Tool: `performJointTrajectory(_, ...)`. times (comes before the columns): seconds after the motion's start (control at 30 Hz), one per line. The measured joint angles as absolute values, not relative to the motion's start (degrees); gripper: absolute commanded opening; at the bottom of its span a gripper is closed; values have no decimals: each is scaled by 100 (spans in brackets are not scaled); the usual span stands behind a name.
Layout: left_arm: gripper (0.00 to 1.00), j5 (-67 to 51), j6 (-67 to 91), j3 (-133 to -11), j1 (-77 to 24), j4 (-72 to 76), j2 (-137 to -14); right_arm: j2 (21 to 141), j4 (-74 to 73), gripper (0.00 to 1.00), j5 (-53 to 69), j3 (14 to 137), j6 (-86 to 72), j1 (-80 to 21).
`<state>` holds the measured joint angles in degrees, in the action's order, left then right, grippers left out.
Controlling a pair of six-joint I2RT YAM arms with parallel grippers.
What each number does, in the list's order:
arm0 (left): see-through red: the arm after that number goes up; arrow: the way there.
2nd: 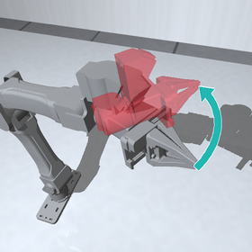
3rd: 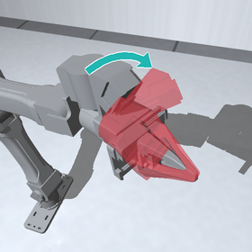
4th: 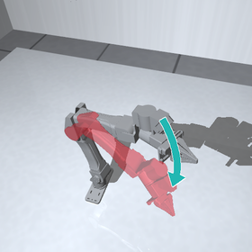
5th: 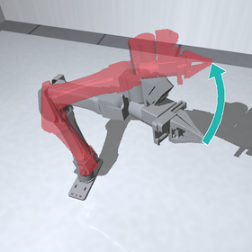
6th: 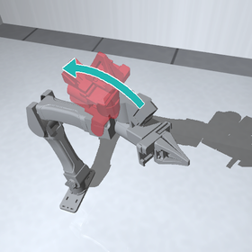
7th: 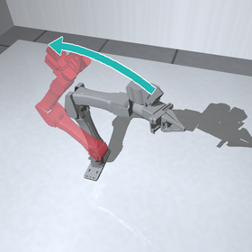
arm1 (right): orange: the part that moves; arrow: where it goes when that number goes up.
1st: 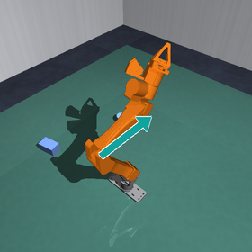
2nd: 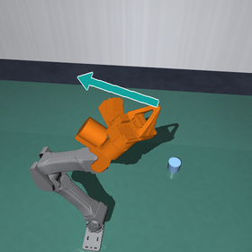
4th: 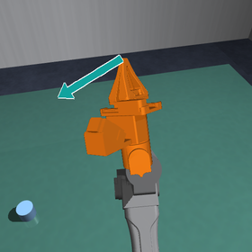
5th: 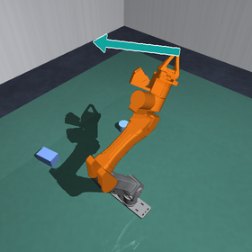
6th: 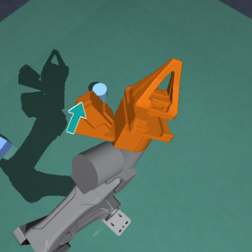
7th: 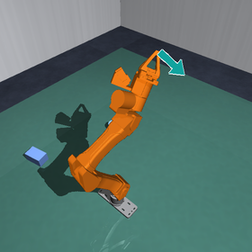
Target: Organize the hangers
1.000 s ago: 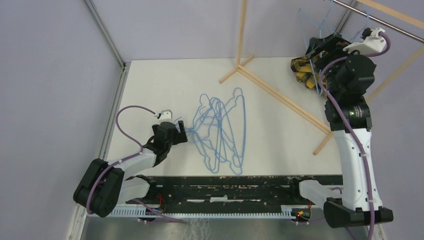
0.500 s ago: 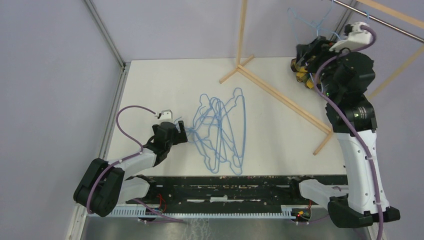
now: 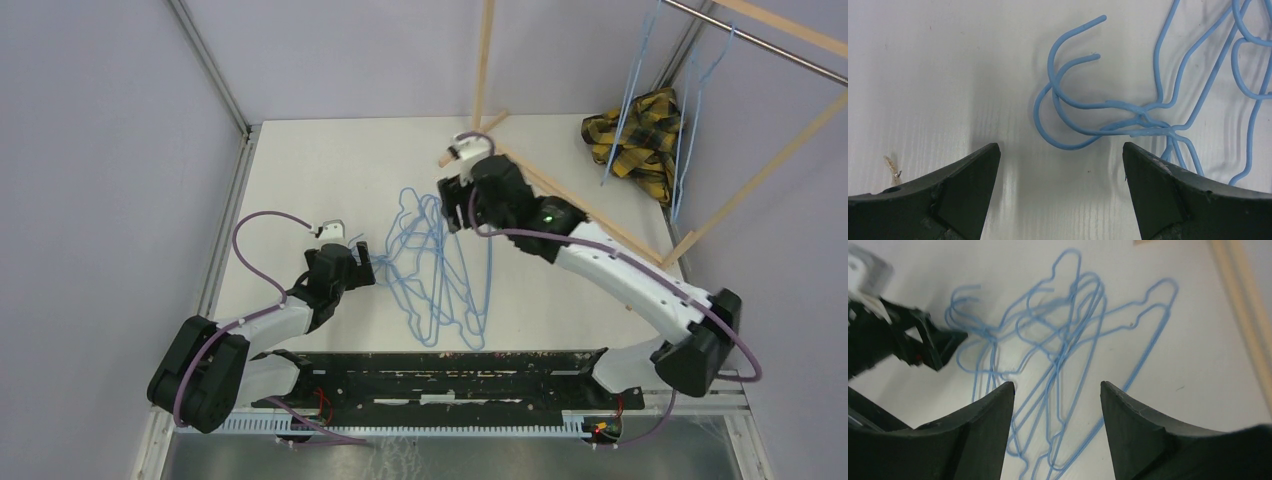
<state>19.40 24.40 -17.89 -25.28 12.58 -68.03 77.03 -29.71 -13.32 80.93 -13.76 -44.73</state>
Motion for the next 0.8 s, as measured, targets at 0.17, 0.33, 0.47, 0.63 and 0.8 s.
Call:
performJointTrajectory(0.17,99,1940,2440,-1789,-2526,1258,-6803,8600,-2910,72,-1424,7133,-1555,-5148)
performJointTrajectory(0.33,99,1940,2440,-1789,-2526,1258,-6803,8989,-2810,72,-1487,6423,-1831,-5201)
performJointTrajectory(0.47,99,1940,2440,-1789,-2526,1258,-6803,9358,-2565,70,-1540,6394,-1876,-5164)
performJointTrajectory(0.63,99,1942,2440,-1789,-2526,1258,-6803,9977,-2340,62,-1439,6473,-1833,-5039)
performJointTrajectory(0.8,99,1940,2440,-1789,-2526,1258,-6803,10287,-2158,58,-1186,6508,-1778,-4635)
